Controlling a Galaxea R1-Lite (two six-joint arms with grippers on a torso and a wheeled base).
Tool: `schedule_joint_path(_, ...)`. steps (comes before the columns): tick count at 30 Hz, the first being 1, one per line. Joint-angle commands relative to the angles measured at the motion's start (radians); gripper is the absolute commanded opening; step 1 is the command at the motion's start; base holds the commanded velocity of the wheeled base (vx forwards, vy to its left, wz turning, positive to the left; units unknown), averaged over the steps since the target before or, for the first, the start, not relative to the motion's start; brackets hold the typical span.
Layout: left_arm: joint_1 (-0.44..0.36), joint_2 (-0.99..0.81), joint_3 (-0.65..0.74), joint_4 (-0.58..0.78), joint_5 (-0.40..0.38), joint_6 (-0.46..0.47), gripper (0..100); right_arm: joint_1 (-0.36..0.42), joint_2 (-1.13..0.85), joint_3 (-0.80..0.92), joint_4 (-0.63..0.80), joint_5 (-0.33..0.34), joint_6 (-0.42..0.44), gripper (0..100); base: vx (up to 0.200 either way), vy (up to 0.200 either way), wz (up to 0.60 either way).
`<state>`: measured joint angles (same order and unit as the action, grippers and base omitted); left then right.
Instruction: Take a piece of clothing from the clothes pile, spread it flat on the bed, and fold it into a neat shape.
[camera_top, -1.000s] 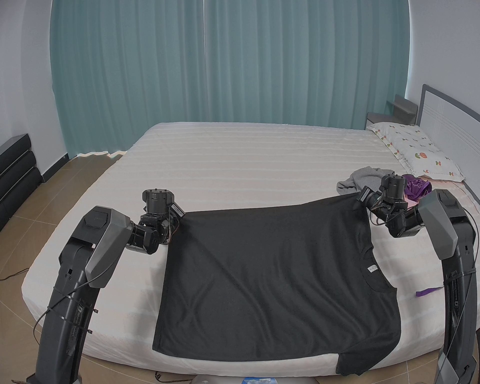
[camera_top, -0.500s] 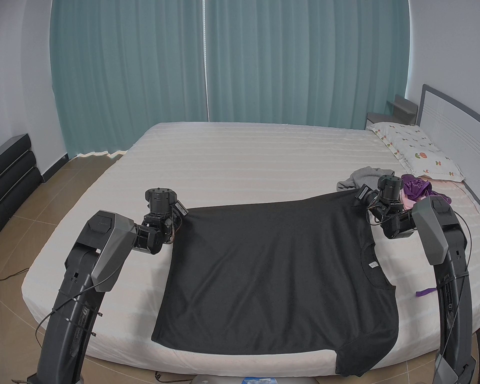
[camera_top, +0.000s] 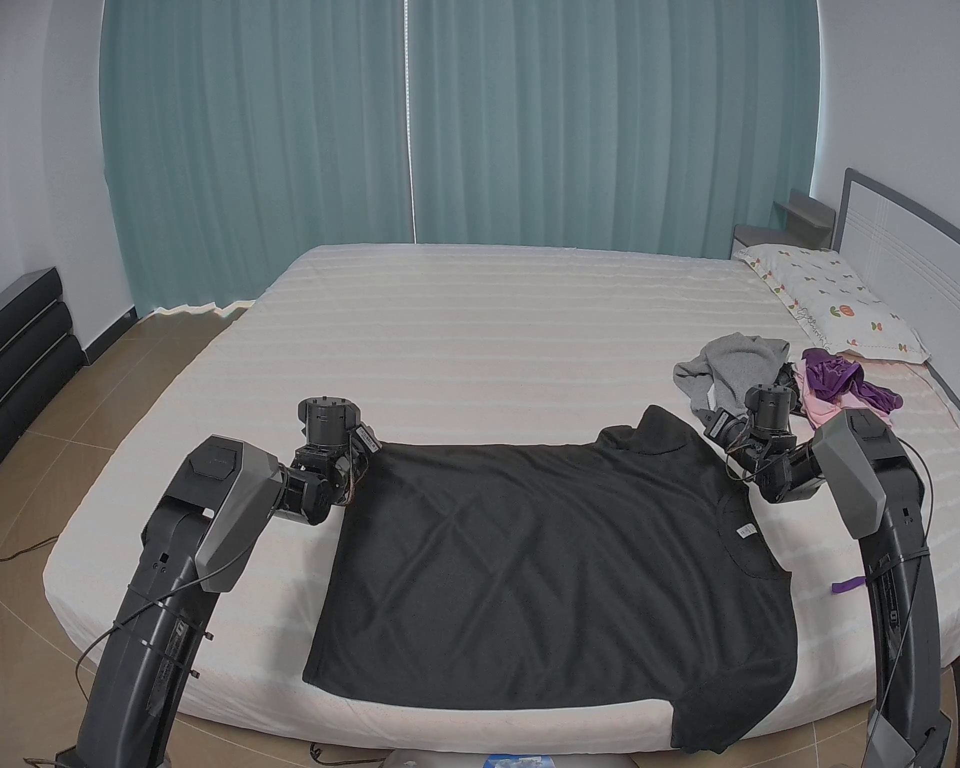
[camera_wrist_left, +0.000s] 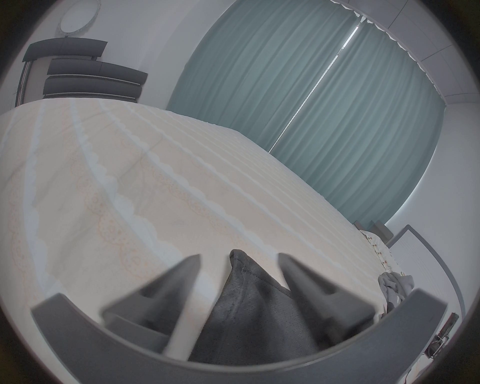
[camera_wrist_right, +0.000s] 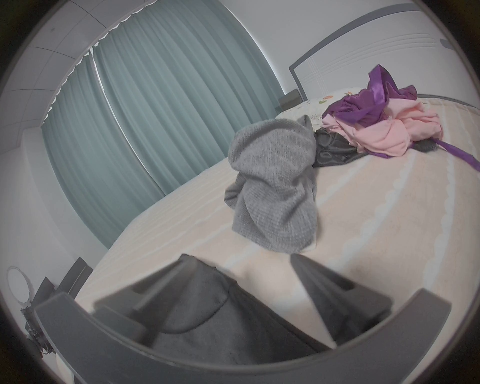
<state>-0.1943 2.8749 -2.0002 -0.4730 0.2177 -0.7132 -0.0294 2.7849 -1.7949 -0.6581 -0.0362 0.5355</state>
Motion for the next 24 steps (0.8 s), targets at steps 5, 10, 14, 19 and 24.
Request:
schedule_joint_path(5,0.029,-0.077,0.074,-0.003,0.034,-0.006,100,-0.035,-0.257,0.289,-0.02,0.064,0.067,100,0.0,0.0,0.0)
schedule_joint_path(10,0.05,-0.247,0.276,-0.007,0.022,-0.055,100,-0.05,-0.45,0.568,-0.031,0.171,0.115,100,0.0,0.0,0.0)
schedule_joint_path(14,0.058,-0.375,0.443,-0.01,-0.018,-0.097,100,-0.052,-0.548,0.752,-0.072,0.205,0.118,100,0.0,0.0,0.0)
schedule_joint_path(19,0.056,-0.543,0.716,-0.058,-0.101,-0.158,100,-0.052,-0.699,1.006,-0.147,0.279,0.152,100,0.0,0.0,0.0)
schedule_joint_path(24,0.036,-0.695,1.071,-0.153,-0.166,-0.189,100,-0.05,-0.841,1.298,-0.221,0.331,0.162,100,0.0,0.0,0.0)
